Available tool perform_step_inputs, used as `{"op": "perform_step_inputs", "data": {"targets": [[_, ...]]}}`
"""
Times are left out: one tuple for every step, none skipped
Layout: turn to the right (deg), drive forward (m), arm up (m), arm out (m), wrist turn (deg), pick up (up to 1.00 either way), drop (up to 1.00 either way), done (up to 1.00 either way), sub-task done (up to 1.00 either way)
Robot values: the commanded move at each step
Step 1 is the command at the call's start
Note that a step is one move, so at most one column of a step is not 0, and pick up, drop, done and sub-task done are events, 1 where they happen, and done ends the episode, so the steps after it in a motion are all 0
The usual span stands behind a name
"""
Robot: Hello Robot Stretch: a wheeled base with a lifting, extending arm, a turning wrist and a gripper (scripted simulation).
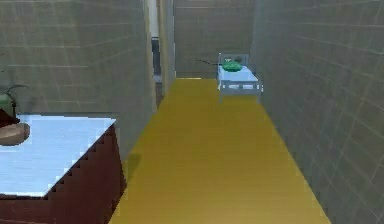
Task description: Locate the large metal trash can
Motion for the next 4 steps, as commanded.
{"op": "perform_step_inputs", "data": {"targets": [[0.0, 1.0, 0.0, 0.0, 0.0, 0.0, 0.0, 0.0, 0.0], [0.0, 1.0, 0.0, 0.0, 0.0, 0.0, 0.0, 0.0, 0.0], [3.0, 0.0, 0.0, 0.0, 0.0, 0.0, 0.0, 0.0, 0.0], [0.0, 1.0, 0.0, 0.0, 0.0, 0.0, 0.0, 0.0, 0.0]]}}
